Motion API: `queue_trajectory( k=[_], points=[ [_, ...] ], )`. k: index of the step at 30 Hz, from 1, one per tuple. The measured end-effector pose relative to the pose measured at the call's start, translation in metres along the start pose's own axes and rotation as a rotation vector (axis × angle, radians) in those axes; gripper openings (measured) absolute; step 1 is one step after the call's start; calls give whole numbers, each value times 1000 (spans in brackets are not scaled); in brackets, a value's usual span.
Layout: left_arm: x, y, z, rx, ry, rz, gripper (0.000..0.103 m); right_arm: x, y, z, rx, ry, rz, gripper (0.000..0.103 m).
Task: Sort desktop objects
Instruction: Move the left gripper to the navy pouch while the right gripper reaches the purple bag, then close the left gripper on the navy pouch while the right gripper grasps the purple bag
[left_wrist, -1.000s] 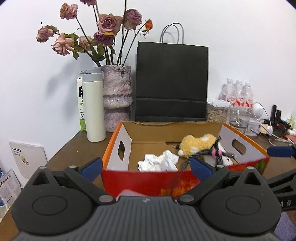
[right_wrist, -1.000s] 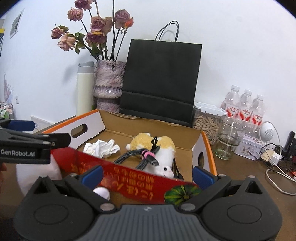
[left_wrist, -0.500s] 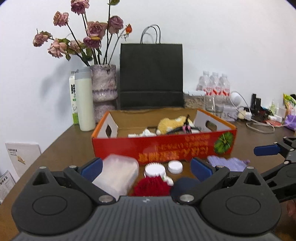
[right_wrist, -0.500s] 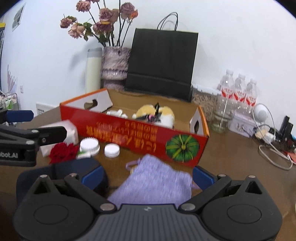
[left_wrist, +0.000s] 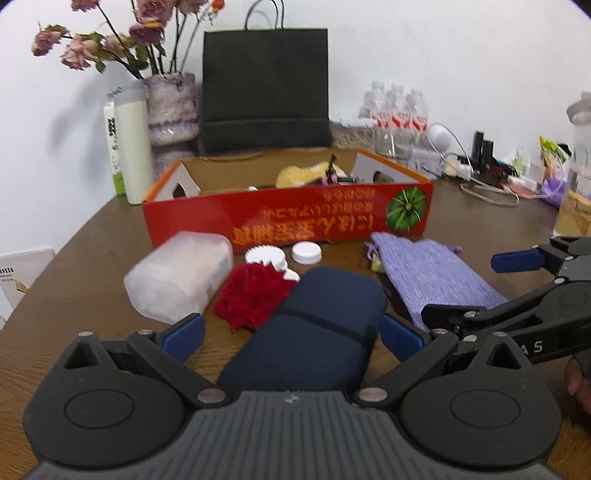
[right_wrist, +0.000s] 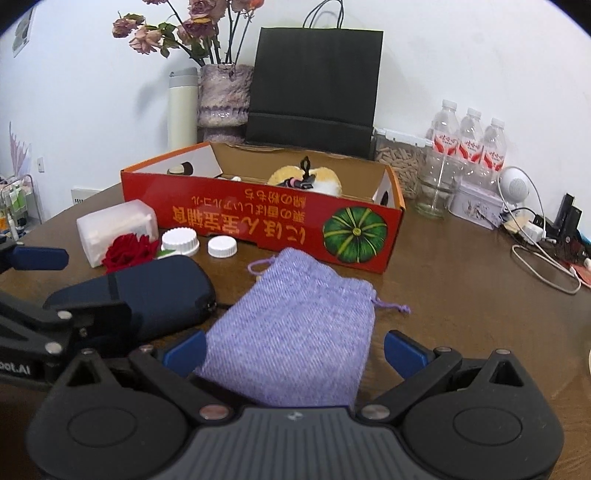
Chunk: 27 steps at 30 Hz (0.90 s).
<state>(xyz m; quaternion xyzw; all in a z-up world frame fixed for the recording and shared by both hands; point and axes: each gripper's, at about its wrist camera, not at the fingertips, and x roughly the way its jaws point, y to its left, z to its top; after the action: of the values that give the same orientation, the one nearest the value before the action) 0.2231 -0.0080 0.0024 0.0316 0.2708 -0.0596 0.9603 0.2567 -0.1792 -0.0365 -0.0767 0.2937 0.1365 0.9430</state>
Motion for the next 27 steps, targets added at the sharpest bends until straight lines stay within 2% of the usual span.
queue_trajectory(
  k=[11,17,27],
  points=[
    [19,-2,3,-47,89,3,103,4,-17,-5,22,29,6,103],
    [23,-11,2,-38,96,7,103,3,-28,-4,37,22,13,103],
    [30,-12,4,-52,108,16,102,23,-33,9,22,67,91,103]
  ],
)
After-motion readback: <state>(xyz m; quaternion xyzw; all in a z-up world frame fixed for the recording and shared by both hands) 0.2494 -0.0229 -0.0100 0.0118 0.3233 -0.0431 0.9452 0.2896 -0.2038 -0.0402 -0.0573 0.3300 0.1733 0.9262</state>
